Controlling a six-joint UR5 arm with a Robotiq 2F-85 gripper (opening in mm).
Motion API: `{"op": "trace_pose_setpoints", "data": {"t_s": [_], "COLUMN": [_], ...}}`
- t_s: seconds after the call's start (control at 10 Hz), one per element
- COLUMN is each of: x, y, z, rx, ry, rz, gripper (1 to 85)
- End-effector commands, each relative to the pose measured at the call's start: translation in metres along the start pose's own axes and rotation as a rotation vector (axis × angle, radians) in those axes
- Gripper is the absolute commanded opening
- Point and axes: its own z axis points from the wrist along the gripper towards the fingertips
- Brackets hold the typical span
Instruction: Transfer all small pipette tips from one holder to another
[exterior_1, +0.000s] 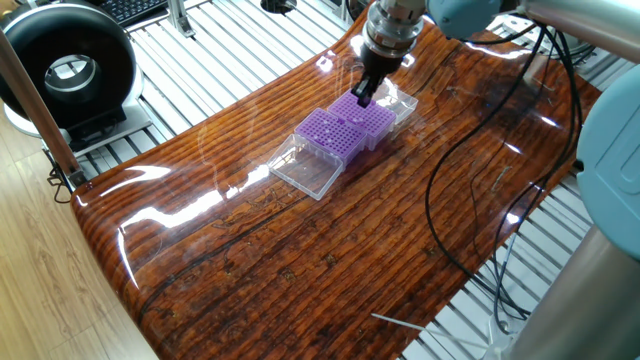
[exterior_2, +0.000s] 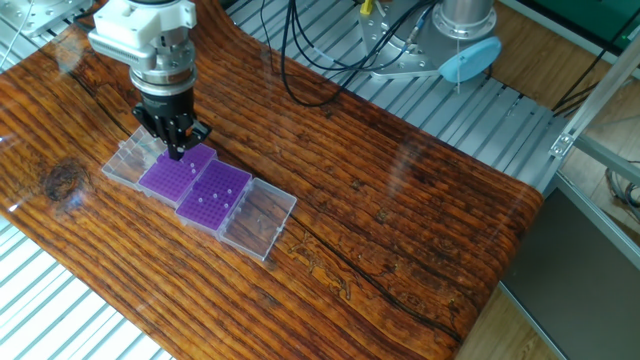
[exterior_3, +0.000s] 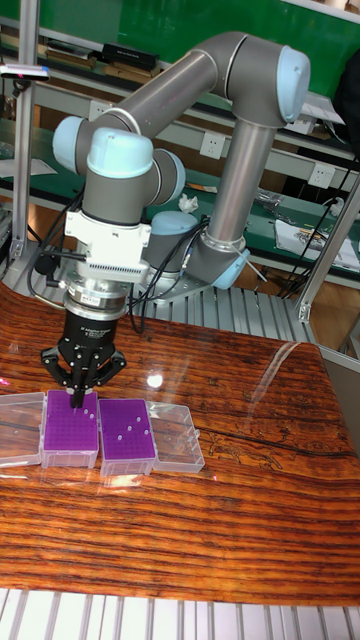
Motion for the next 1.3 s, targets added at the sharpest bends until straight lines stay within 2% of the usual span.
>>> {"op": "trace_pose_setpoints", "data": {"t_s": [0.0, 1.2], "x": [0.0027, -0.0015], "y": [-0.0039, 0.0028], "z": [-0.0008, 0.0021], "rx": [-0.002, -0.028], "ry": [-0.004, -0.037], "rz": [0.005, 0.018], "gripper": [1.3, 1.3]}}
